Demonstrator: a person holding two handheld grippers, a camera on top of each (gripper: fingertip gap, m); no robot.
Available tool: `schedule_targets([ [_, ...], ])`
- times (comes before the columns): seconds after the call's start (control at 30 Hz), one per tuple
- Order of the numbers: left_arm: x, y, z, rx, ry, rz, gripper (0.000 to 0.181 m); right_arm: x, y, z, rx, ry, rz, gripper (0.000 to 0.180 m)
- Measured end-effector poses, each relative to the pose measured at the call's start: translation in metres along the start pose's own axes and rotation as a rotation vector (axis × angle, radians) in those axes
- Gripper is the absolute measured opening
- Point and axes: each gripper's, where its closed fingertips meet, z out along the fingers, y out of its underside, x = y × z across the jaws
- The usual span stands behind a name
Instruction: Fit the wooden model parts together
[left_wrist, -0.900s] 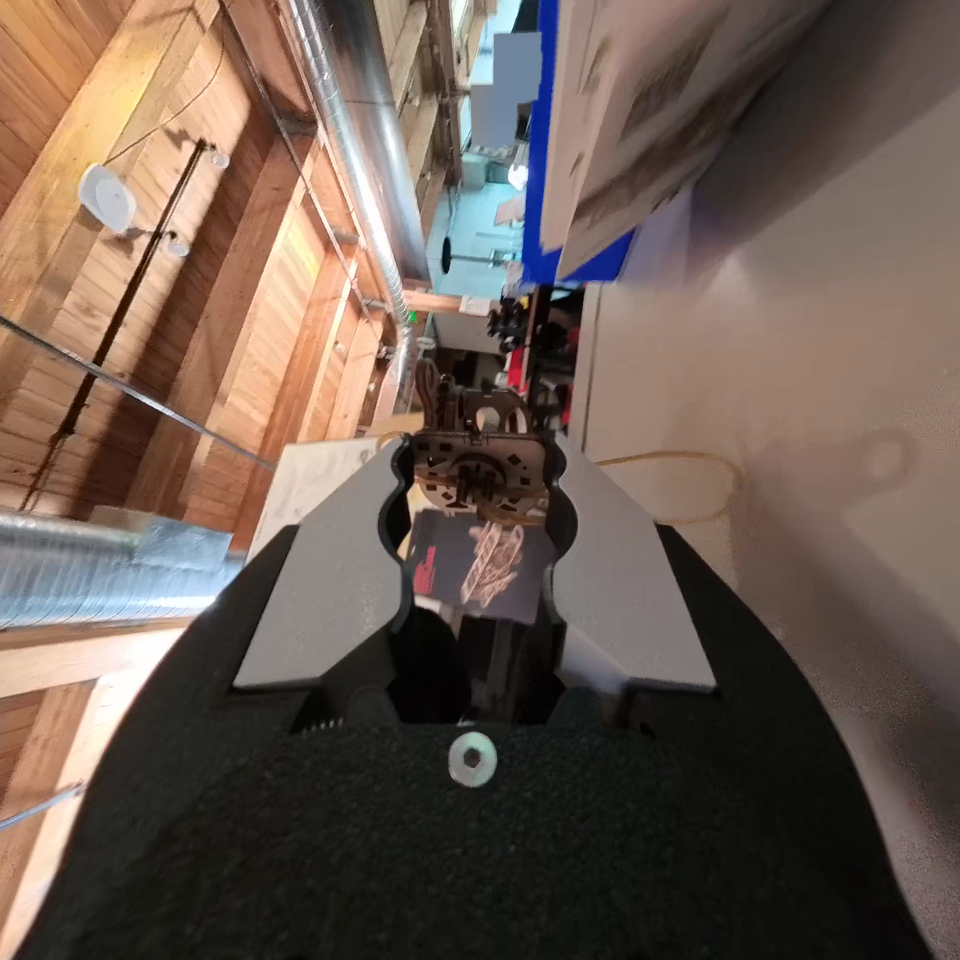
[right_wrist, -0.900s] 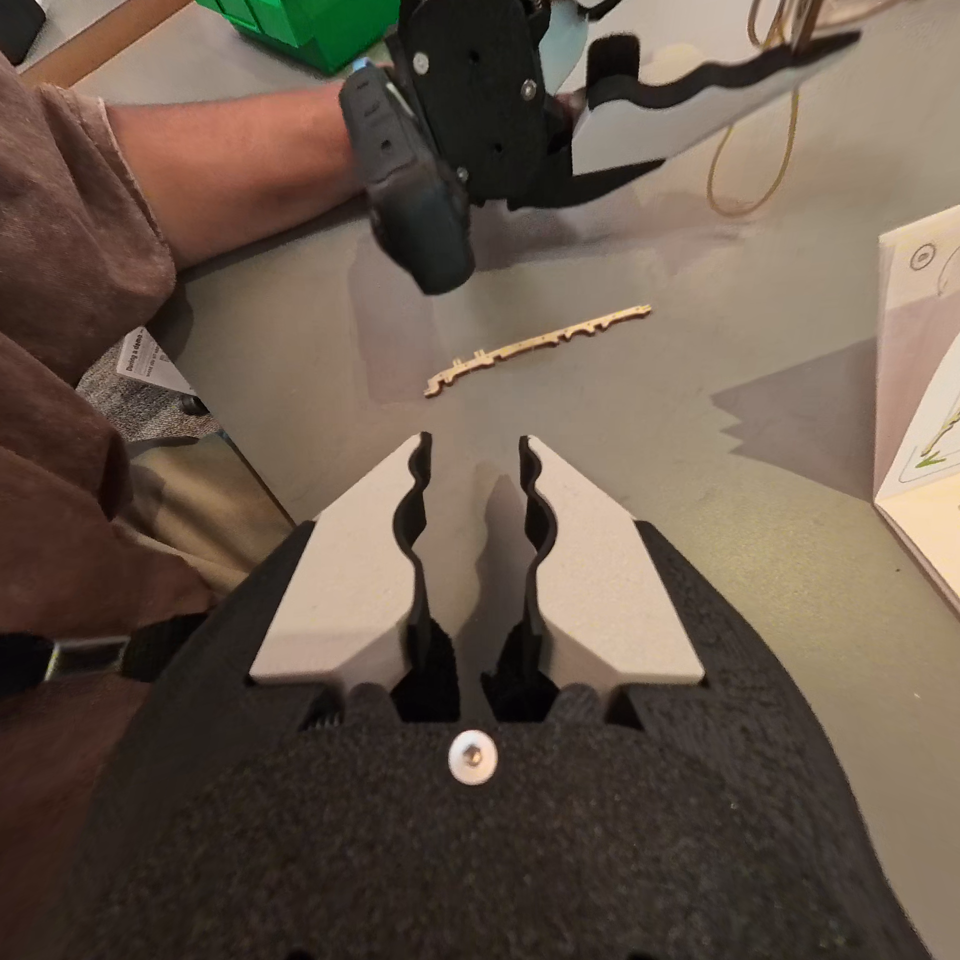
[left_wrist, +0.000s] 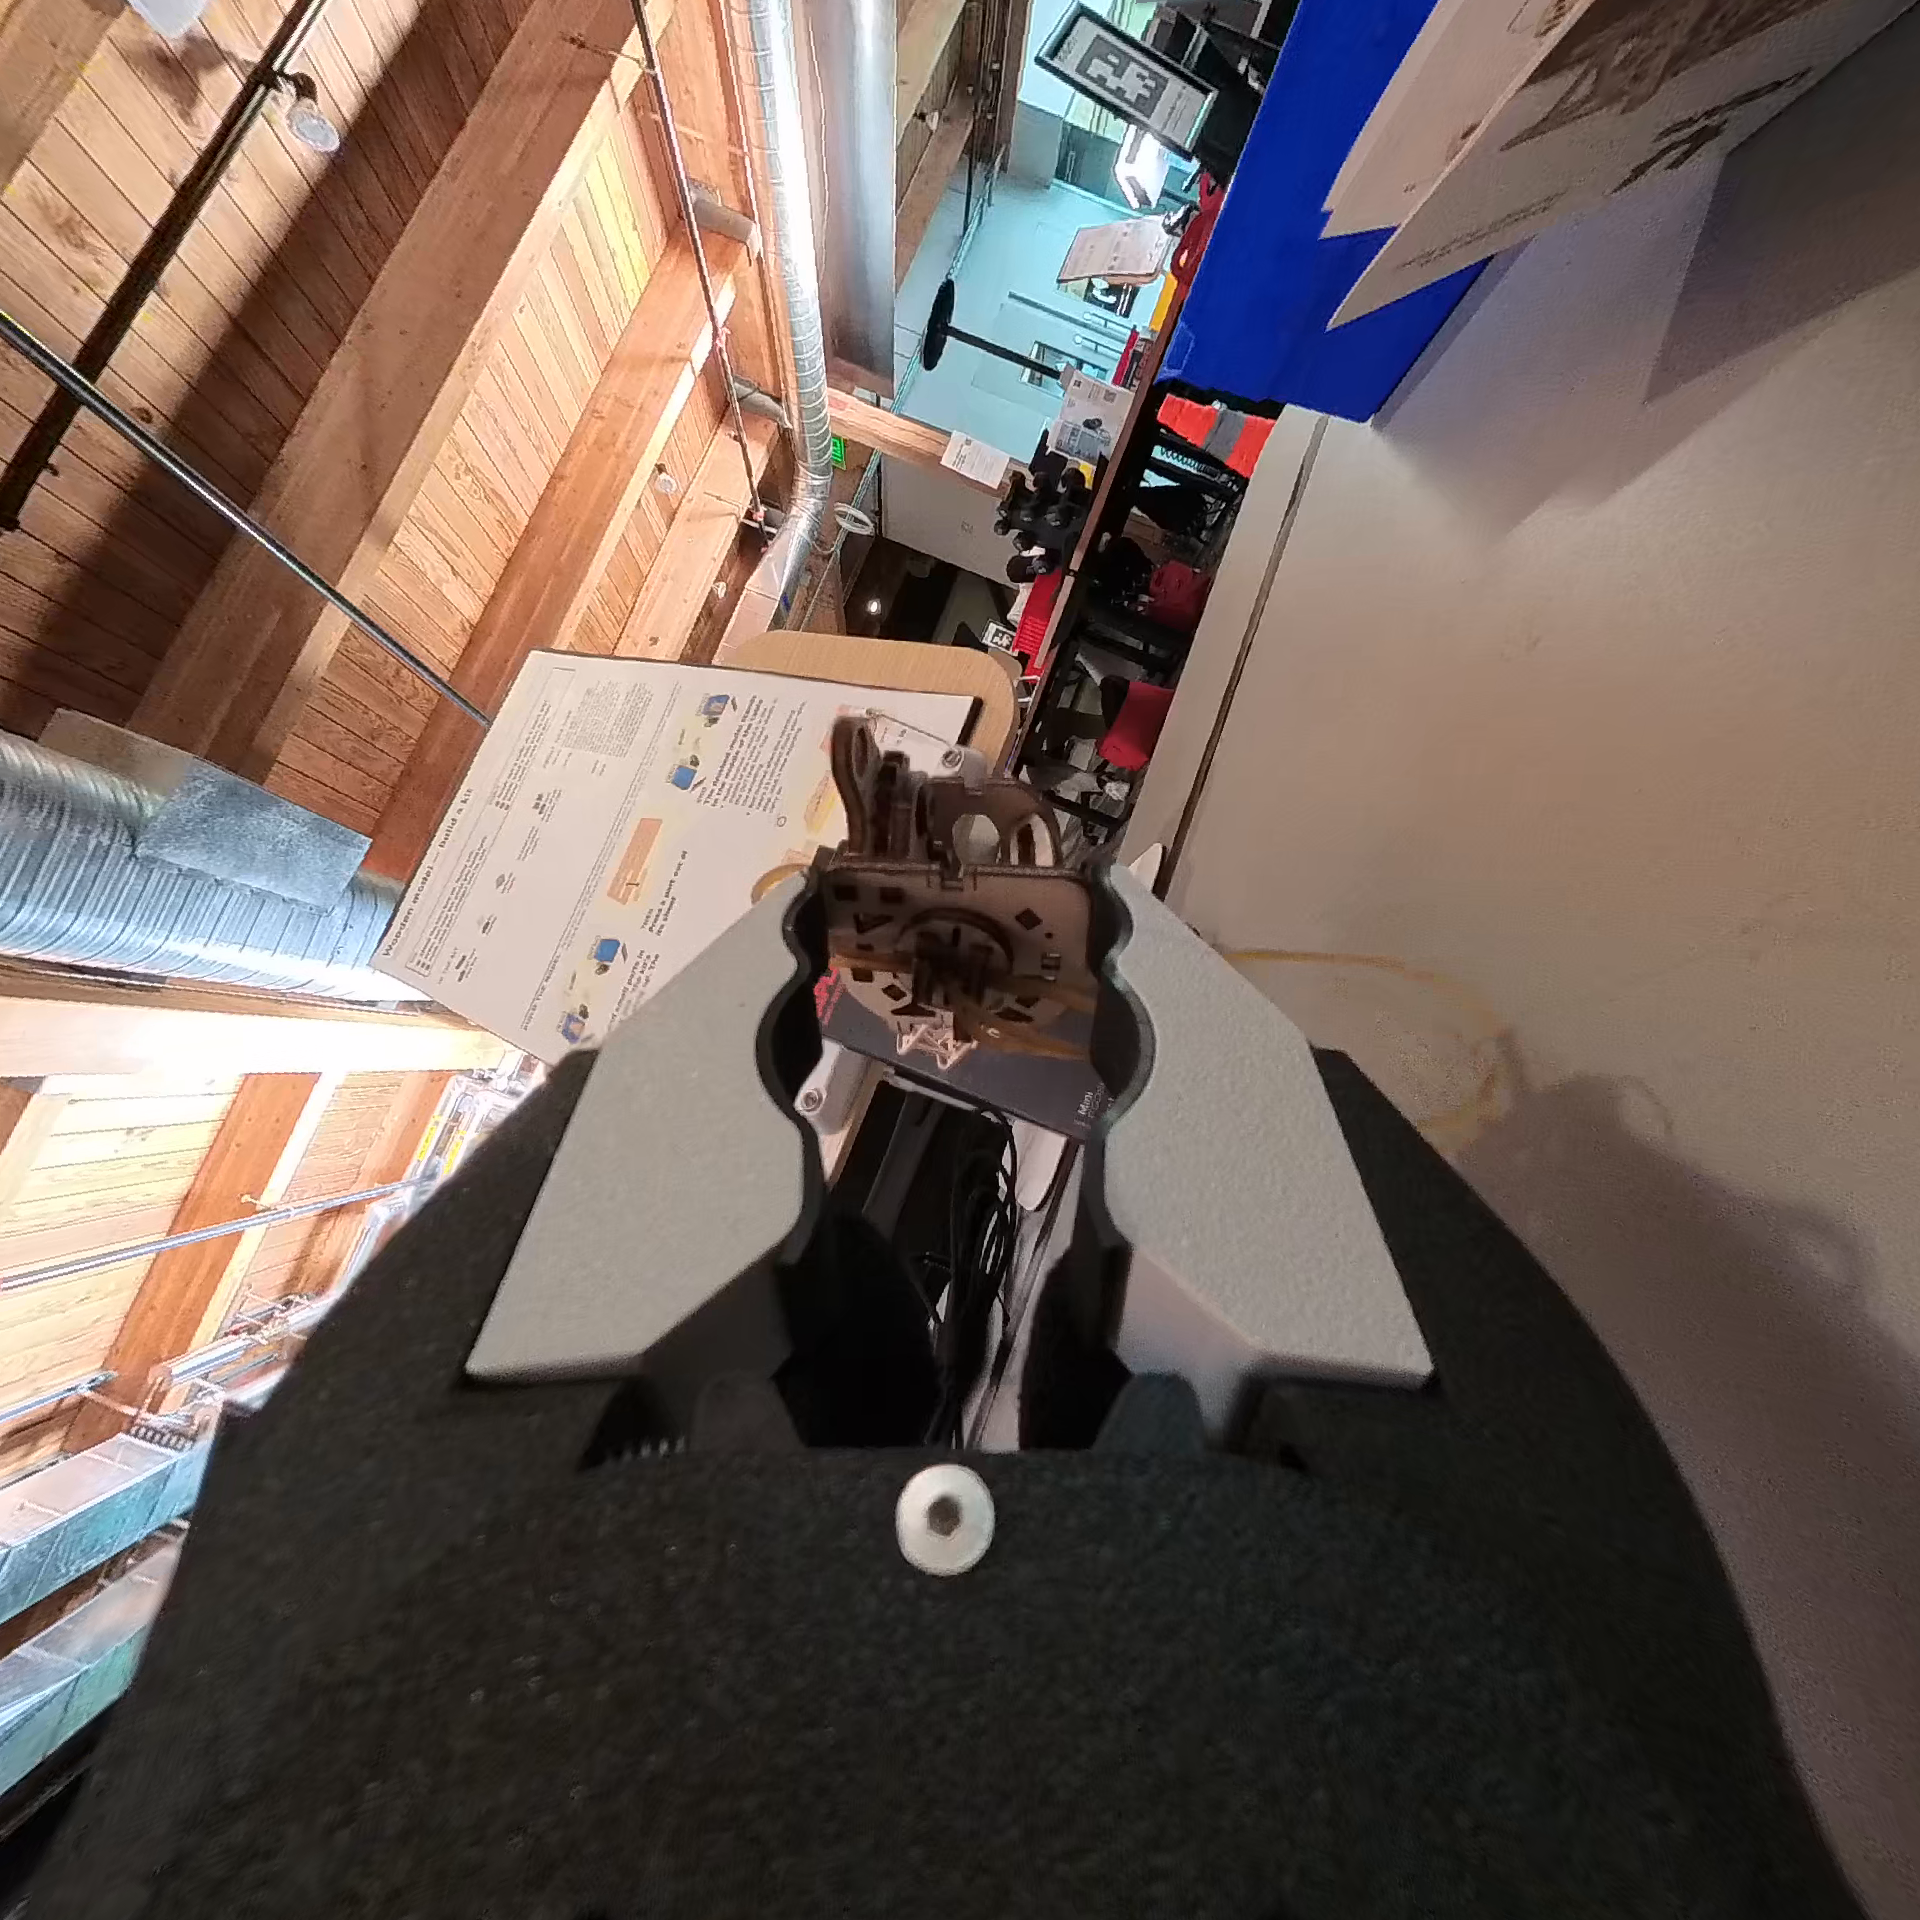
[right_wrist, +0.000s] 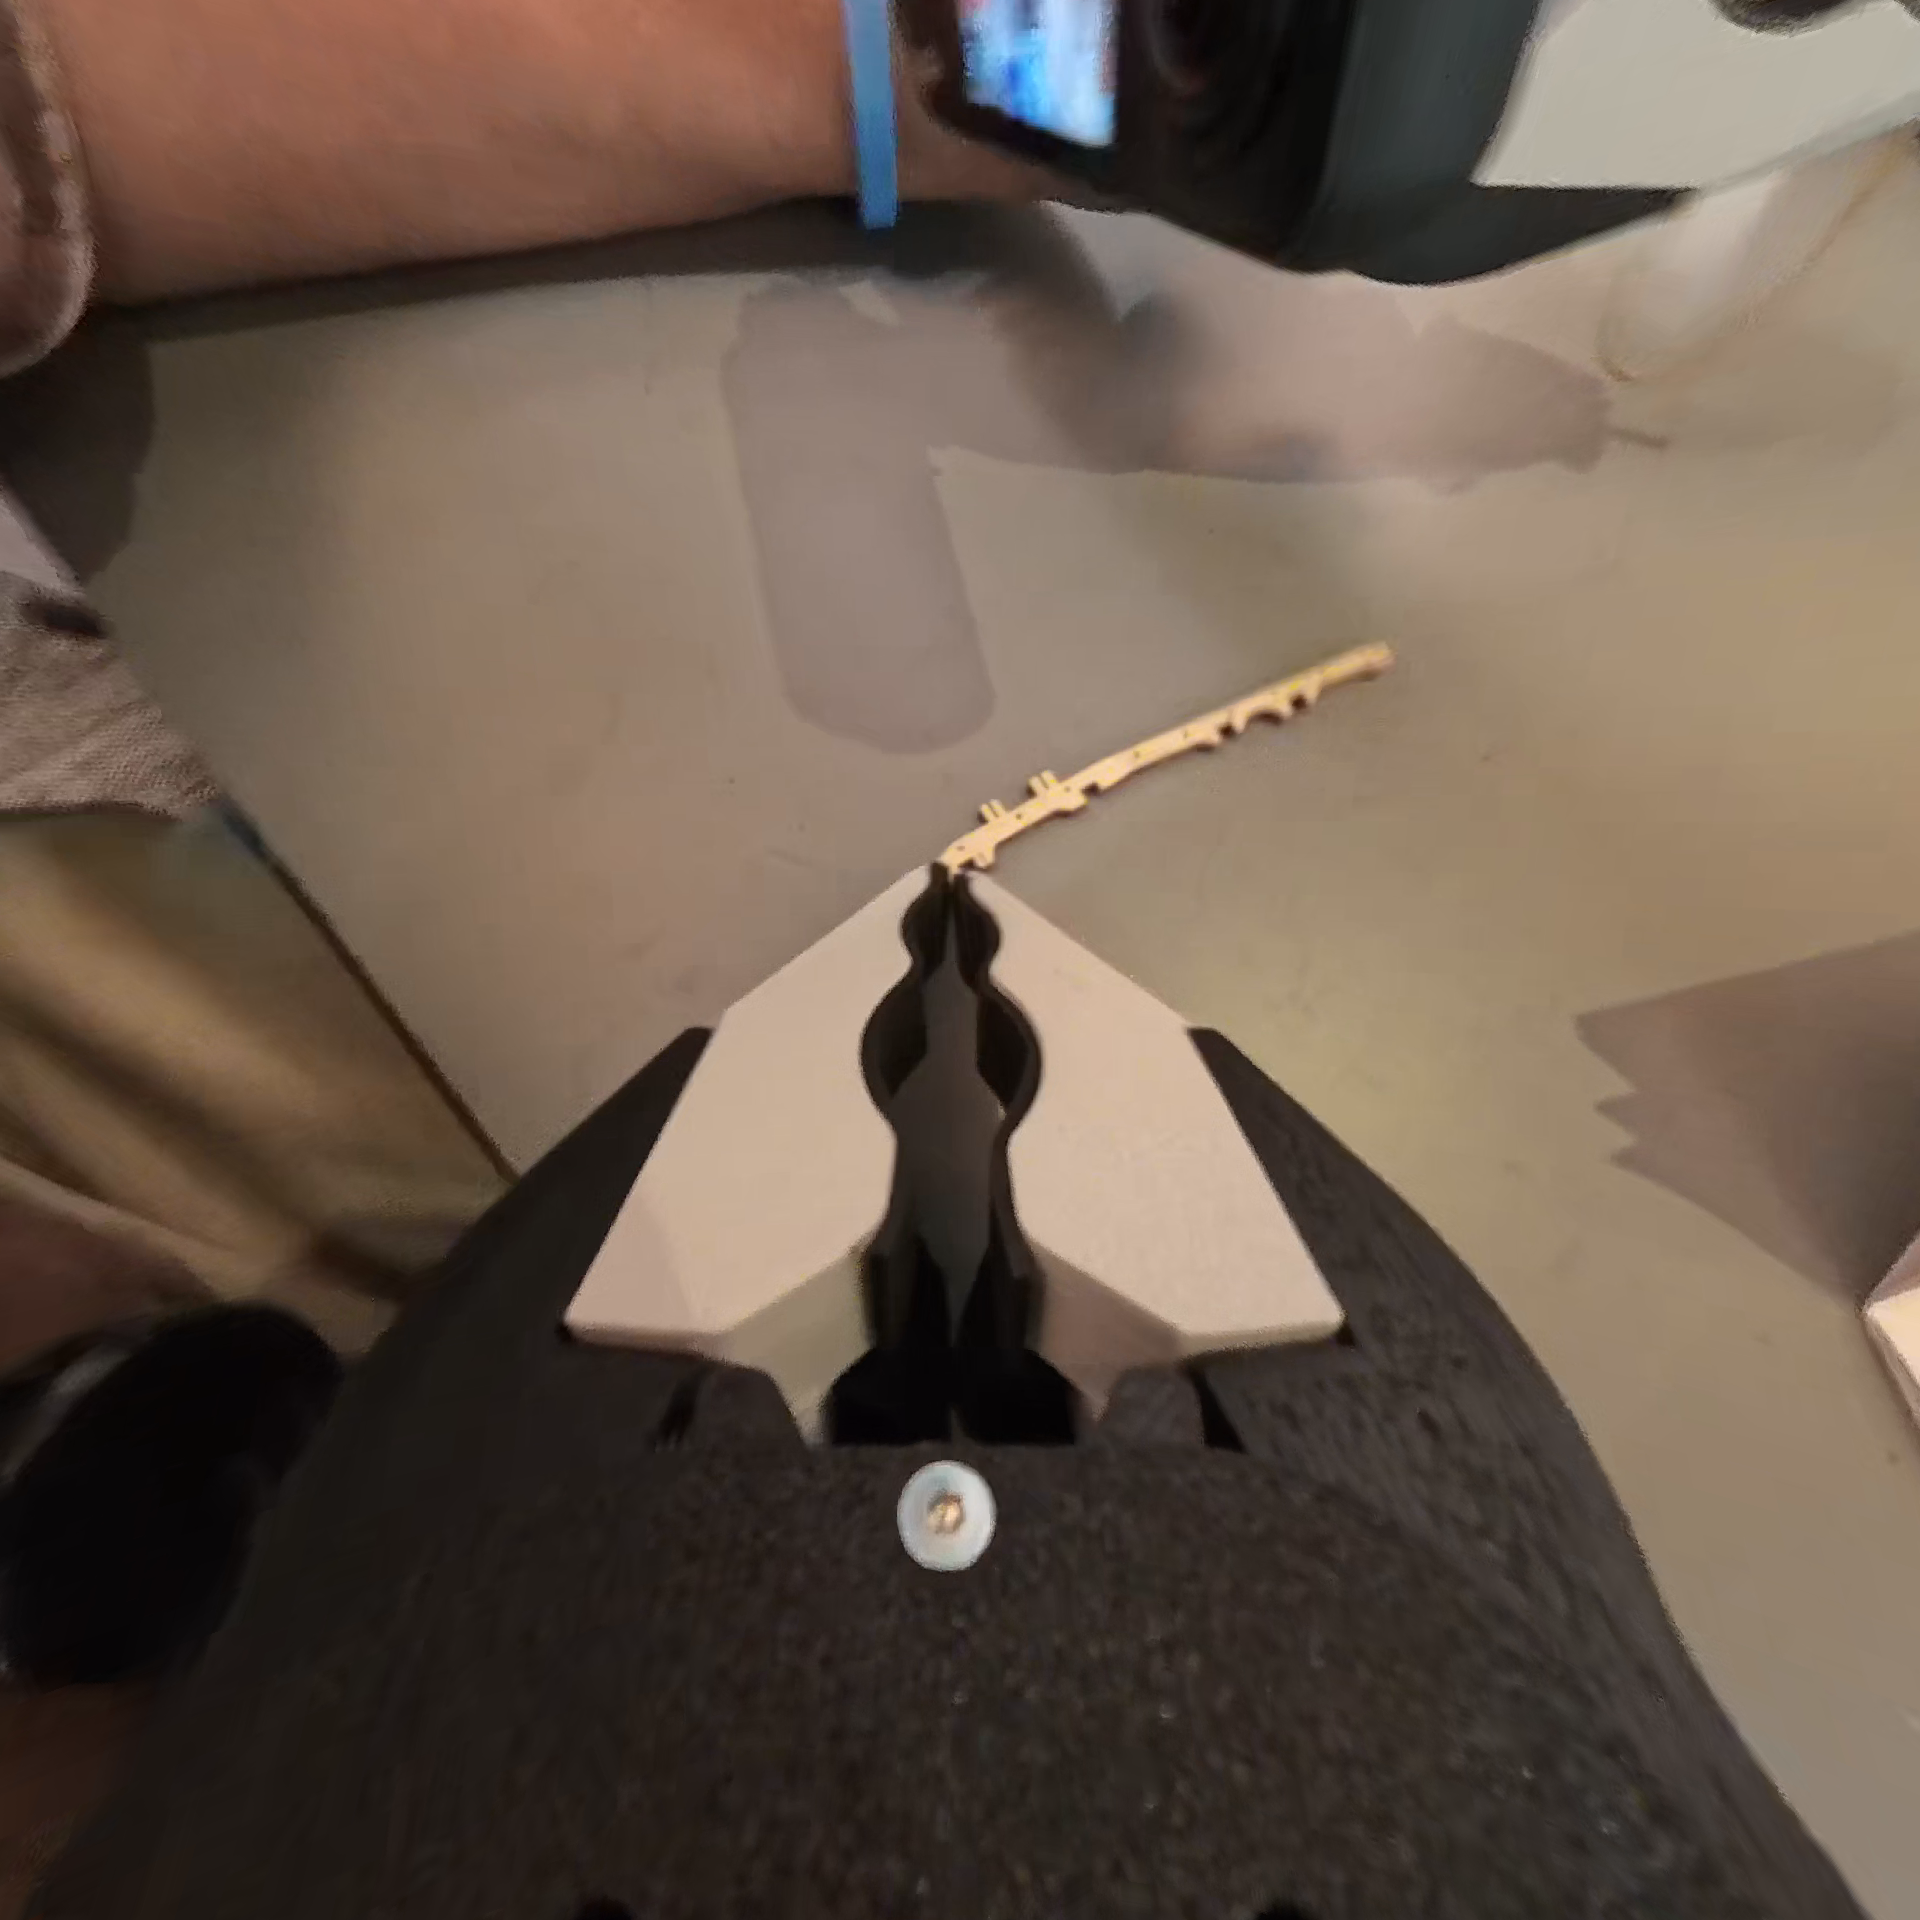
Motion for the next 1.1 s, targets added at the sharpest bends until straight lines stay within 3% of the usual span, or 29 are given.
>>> schedule_targets([
  [0.07,-0.001,0.003,0.0,-0.008,-0.002,-0.006,0.047,-0.001,0.005,-0.007,-0.015,-0.047,-0.115,0.0],
  [0.17,-0.001,0.005,0.0,-0.013,0.0,-0.005,0.047,-0.016,0.017,-0.033,0.029,-0.266,-0.407,0.0],
  [0.27,0.002,0.002,0.0,-0.006,0.009,0.009,0.047,-0.009,0.024,-0.053,0.074,-0.378,-0.496,0.0],
  [0.37,0.005,-0.001,-0.001,-0.003,0.015,0.03,0.047,0.012,0.025,-0.048,-0.007,-0.367,-0.307,0.003],
  [0.43,0.006,-0.001,-0.001,-0.006,0.019,0.031,0.048,0.008,0.009,-0.042,0.014,-0.369,-0.115,0.025],
  [0.53,0.006,0.0,-0.001,-0.007,0.022,0.013,0.047,0.008,-0.005,-0.022,0.036,-0.188,0.112,0.034],
  [0.6,0.007,0.001,0.0,-0.007,0.027,0.01,0.047,0.01,-0.002,-0.009,0.018,-0.04,0.178,0.035],
  [0.7,0.008,0.001,0.001,-0.007,0.035,-0.001,0.048,0.002,-0.002,0.004,-0.012,0.026,0.18,0.036],
  [0.8,0.008,-0.001,0.001,0.0,0.037,-0.013,0.047,0.003,-0.002,0.009,-0.047,0.071,0.107,0.023],
  [0.93,0.008,-0.002,0.0,0.002,0.037,-0.016,0.047,-0.002,0.0,0.006,-0.079,-0.033,-0.044,0.009],
  [1.0,0.007,-0.001,0.0,0.001,0.036,-0.015,0.047,0.001,0.003,0.002,-0.094,-0.117,-0.195,0.009],
  [1.1,0.008,-0.002,0.0,0.002,0.037,-0.013,0.047,-0.011,0.021,-0.021,-0.11,-0.422,-0.491,0.008],
])
